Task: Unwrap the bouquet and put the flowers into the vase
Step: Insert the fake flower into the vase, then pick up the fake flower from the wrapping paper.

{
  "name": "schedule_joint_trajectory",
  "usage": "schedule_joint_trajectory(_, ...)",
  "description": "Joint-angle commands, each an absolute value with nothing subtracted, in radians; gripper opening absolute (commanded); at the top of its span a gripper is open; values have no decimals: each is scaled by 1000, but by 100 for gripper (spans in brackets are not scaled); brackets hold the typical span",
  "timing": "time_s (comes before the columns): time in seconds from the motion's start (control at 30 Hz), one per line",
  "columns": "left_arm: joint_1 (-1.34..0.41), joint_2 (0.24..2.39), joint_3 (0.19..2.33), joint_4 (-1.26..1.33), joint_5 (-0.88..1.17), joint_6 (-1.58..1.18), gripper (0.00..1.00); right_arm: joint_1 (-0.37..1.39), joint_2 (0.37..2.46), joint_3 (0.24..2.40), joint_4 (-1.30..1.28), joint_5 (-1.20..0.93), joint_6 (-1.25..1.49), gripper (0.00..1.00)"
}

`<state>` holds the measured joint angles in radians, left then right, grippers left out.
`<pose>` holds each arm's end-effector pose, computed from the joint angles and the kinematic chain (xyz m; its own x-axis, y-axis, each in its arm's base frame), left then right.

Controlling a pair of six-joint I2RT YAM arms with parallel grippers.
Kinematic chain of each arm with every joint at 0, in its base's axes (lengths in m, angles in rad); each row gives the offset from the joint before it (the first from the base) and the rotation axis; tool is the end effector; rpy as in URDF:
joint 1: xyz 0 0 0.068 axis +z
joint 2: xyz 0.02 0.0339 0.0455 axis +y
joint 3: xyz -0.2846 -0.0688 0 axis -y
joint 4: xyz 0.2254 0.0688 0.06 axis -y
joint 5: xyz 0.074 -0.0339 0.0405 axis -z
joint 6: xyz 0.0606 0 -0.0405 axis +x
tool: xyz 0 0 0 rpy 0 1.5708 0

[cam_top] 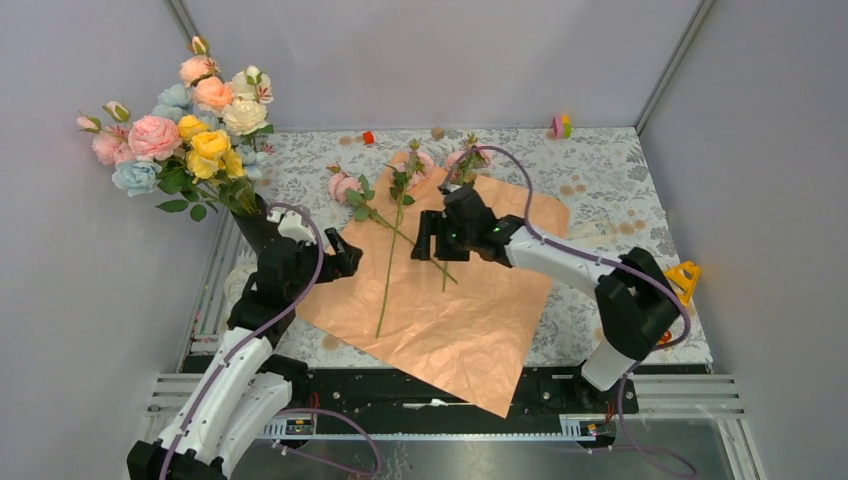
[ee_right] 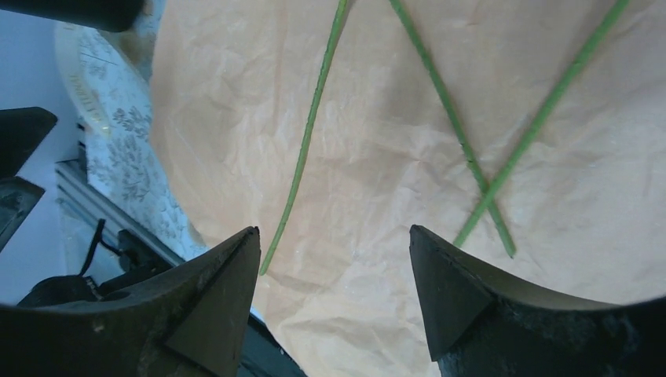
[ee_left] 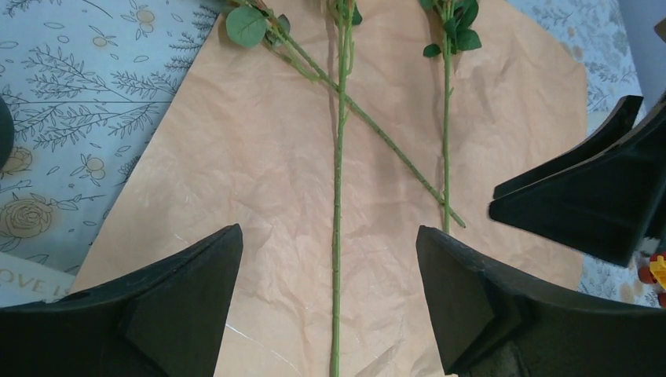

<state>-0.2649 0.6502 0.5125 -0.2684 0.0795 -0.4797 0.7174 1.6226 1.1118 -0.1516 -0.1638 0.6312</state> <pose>0.1420 -0.0435 0.2612 -0.4912 -0.3434 -0.8005 0.1180 0.8843 -0.4518 0.2694 0.2482 0.2576 -0.8141 0.0624 -0.5774 -0.3284 0.7705 0.5463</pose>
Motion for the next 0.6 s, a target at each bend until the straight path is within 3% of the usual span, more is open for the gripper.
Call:
schedule_joint_trajectory(0.0, -261, 680, 600, -232, 97, -458, 88, 818, 1732, 1235, -182, 16, 660, 75)
schedule_joint_trajectory(0.23, -140, 685, 688, -310, 184, -378, 89, 910, 1951, 1459, -304, 142, 619, 73)
schedule_joint_trajectory(0.57, -143, 644, 672, -311, 124, -330, 89, 942, 2150, 1690, -449, 275, 564, 68)
